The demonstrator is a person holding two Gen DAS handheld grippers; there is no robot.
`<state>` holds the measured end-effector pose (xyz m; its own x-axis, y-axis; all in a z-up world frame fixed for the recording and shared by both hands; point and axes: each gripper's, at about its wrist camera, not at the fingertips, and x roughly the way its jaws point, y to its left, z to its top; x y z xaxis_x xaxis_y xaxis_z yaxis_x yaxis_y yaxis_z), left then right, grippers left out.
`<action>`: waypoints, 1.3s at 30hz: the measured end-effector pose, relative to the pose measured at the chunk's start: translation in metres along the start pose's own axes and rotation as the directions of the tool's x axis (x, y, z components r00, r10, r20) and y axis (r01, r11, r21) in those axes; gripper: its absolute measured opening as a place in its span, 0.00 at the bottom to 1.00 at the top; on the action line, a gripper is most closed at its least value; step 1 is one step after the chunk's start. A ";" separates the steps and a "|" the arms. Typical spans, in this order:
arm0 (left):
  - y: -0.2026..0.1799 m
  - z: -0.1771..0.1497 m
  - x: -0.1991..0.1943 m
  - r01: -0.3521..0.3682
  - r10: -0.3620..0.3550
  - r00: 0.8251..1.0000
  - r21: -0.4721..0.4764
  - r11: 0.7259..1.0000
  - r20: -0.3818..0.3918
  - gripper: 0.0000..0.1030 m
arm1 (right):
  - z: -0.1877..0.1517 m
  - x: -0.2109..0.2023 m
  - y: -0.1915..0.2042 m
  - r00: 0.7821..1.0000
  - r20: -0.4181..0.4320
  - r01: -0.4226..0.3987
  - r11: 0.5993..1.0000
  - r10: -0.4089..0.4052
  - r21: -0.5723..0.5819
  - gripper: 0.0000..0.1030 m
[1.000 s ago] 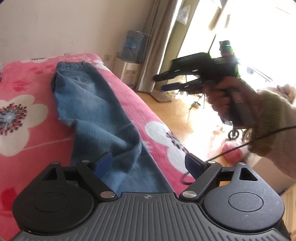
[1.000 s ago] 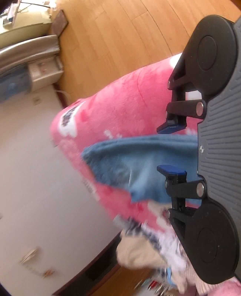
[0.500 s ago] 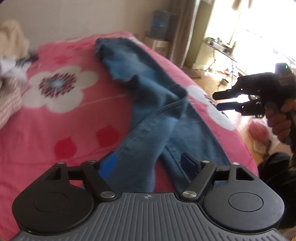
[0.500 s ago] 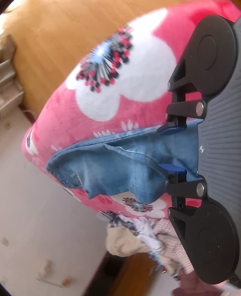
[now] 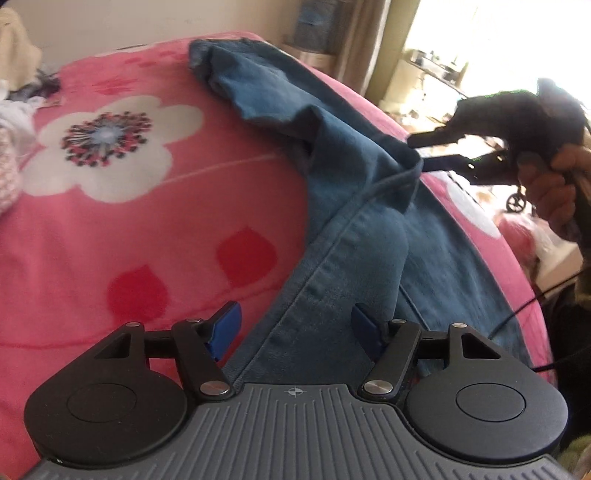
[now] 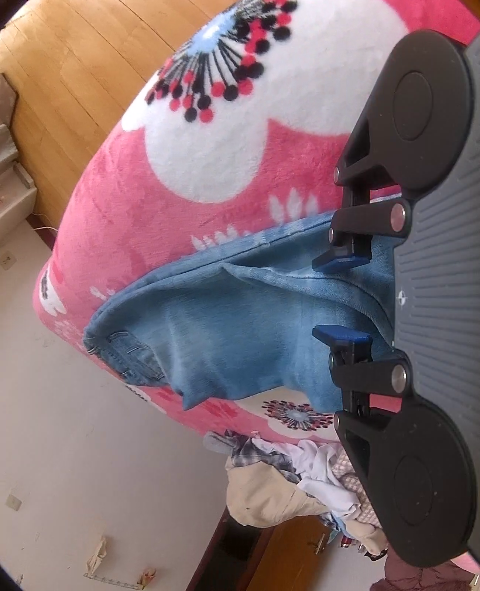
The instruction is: Fold clothes
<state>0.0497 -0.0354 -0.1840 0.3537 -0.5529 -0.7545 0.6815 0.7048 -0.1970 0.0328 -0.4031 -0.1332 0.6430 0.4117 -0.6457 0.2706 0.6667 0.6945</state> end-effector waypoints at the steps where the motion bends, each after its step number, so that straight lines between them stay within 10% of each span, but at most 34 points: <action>1: -0.001 -0.001 0.001 0.010 -0.010 1.000 0.012 1.000 0.001 0.64 | 0.000 0.001 -0.001 1.000 -0.004 0.003 1.000 -0.003 -0.002 0.32; 7: 0.002 -0.007 0.011 0.053 -0.053 0.999 0.011 0.999 -0.001 0.61 | -0.004 0.001 -0.003 1.000 -0.014 0.009 1.000 -0.009 0.005 0.32; 14: -0.009 -0.012 0.001 -0.004 0.001 0.999 0.061 0.998 0.043 0.08 | -0.009 -0.005 -0.003 1.000 -0.010 0.013 1.000 -0.013 0.005 0.32; 17: -0.011 -0.013 -0.012 -0.008 0.003 0.997 0.053 0.999 0.081 0.03 | -0.010 -0.008 -0.003 1.000 -0.004 0.023 1.000 -0.023 0.007 0.32; 27: -0.047 -0.014 -0.049 0.259 -0.267 0.961 0.102 0.961 0.072 0.03 | -0.008 -0.015 -0.010 0.999 0.028 0.032 0.999 -0.032 0.010 0.32; 32: -0.068 -0.016 -0.029 0.213 -0.217 0.976 0.158 0.964 0.003 0.40 | -0.009 -0.015 -0.014 0.998 0.038 0.042 0.999 -0.043 0.020 0.32; 39: -0.084 -0.021 -0.022 0.169 -0.169 0.985 0.206 0.964 -0.019 0.51 | -0.010 -0.010 -0.005 0.995 0.045 0.091 0.994 -0.089 -0.065 0.33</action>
<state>-0.0290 -0.0732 -0.1637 0.2211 -0.6556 -0.7220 0.8487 0.4941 -0.1888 0.0174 -0.4041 -0.1332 0.6480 0.3228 -0.6899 0.2810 0.7405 0.6105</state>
